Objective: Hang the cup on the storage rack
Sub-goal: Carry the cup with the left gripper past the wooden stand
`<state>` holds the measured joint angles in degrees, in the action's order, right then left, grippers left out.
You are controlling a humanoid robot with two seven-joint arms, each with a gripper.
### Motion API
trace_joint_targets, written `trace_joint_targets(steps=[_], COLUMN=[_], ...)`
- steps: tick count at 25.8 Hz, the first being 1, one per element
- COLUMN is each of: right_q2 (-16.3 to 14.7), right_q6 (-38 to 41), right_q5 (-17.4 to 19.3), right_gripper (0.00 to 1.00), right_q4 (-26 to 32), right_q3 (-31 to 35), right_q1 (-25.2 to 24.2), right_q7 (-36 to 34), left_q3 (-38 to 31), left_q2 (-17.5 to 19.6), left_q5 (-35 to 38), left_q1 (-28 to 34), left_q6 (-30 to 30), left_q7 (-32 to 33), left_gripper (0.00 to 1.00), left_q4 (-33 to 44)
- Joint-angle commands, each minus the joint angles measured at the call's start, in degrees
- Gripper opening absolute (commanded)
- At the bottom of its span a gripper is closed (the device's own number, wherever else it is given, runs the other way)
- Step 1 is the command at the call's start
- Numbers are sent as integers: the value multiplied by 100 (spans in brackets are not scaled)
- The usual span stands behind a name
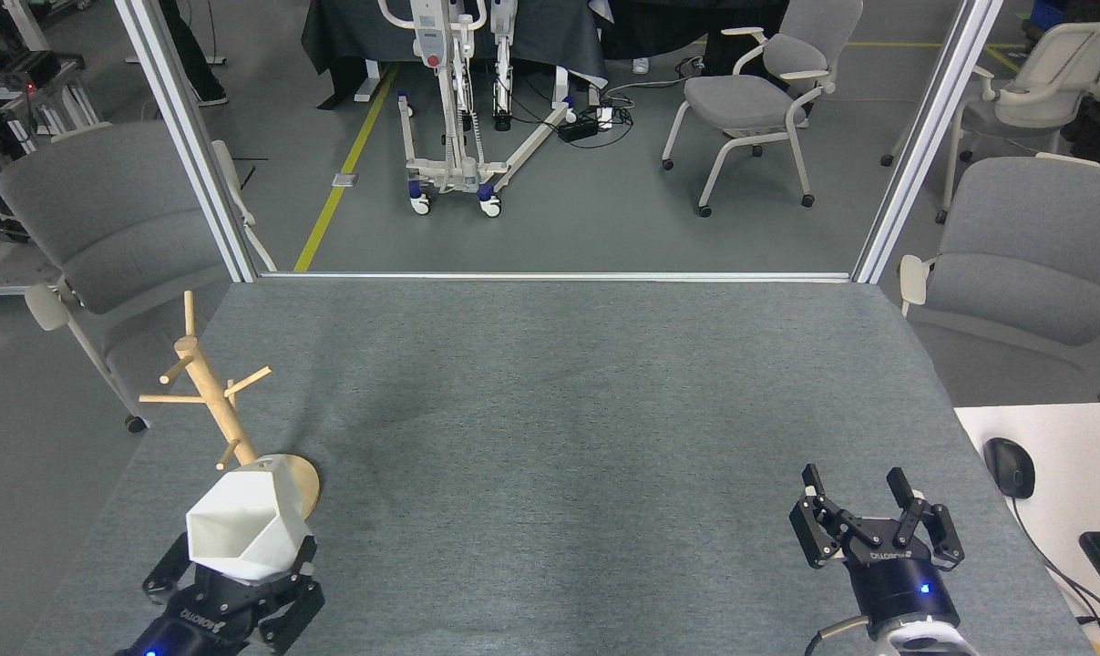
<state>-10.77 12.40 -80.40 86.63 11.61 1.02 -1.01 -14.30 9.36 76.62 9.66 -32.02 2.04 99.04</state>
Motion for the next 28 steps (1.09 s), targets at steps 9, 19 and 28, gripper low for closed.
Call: trace_joint_targets(steps=[9,19,28], right_q2=[-4,154,84], right_q6=[25,60,43], right_q5=[-20,-46,-2], right_gripper=[99,99,99], right_q4=[-93,91,38], right_q3=[-27,-115,-71], right_q1=[82,65,205], right_q7=[-128,-102,-102], left_q3=[-1734,-1726,-1541], left_q2=[75,365,321], left_q5=[300,1478,2199], left_q1=[-456,-1300,-1757], left_q6=[214,407,627], left_q7=[-336,-257,7], left_gripper=[0,0,0], left_q4=[-790,-1440,-1598])
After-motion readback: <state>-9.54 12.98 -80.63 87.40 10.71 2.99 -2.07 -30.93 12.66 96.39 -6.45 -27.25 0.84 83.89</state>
